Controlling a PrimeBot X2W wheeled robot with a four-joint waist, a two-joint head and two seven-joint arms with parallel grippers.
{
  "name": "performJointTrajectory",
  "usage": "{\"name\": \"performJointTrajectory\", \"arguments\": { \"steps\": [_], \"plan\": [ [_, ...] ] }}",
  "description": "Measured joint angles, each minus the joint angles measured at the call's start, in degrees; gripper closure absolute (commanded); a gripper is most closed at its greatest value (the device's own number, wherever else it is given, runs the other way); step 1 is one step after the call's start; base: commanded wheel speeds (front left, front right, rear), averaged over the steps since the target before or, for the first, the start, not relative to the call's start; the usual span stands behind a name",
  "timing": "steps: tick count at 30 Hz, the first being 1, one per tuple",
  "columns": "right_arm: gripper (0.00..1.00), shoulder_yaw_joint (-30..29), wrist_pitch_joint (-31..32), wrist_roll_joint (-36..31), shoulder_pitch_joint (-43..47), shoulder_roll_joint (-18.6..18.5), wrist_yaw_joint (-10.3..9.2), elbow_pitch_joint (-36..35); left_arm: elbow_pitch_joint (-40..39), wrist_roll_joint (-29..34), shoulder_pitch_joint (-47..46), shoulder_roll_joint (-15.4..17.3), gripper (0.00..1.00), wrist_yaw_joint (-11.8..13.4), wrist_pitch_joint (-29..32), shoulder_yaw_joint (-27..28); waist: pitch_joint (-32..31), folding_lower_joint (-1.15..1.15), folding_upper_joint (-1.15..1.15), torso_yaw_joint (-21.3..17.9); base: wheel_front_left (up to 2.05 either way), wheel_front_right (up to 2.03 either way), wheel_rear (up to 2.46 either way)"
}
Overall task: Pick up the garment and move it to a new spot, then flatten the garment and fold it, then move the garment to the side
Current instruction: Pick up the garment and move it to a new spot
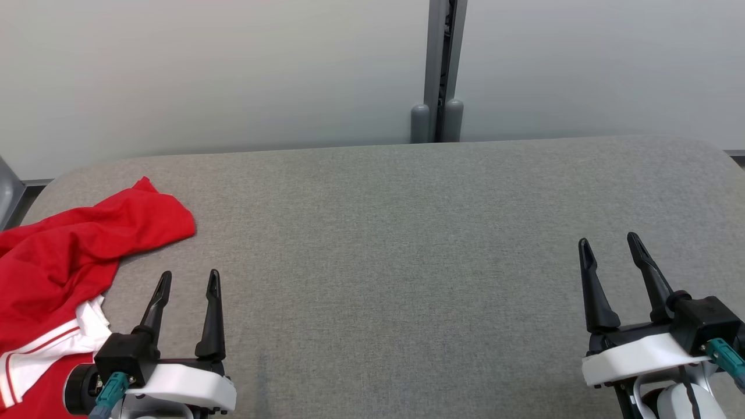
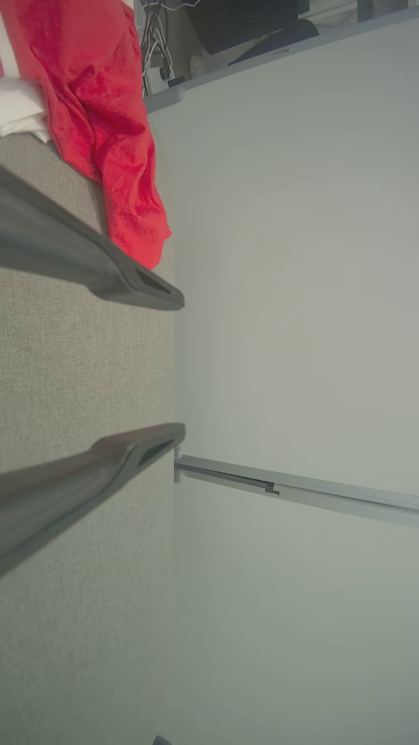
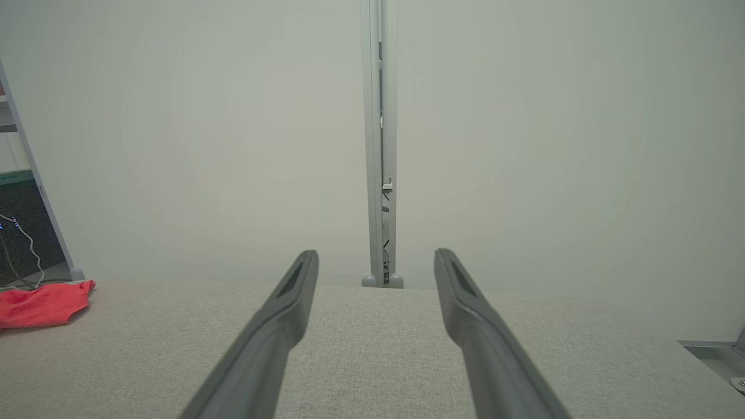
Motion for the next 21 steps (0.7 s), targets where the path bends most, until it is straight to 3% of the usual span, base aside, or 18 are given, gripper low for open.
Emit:
{"name": "performJointTrajectory", "arguments": {
  "steps": [9,21],
  "plan": [
    [0.0,1.0,-0.1,0.7,0.1,0.0,0.0,0.0,0.2,-0.1,-0.4,0.0,0.0,-0.4,0.0,0.0,0.2,0.0,0.0,3.5,0.0,0.0,0.0],
    [0.0,2.7,-0.1,2.1,0.7,0.0,0.0,0.7,0.9,-0.5,-0.5,0.0,0.0,0.1,0.0,0.0,-0.1,0.0,0.0,12.1,0.0,0.0,0.0]
  ]
}}
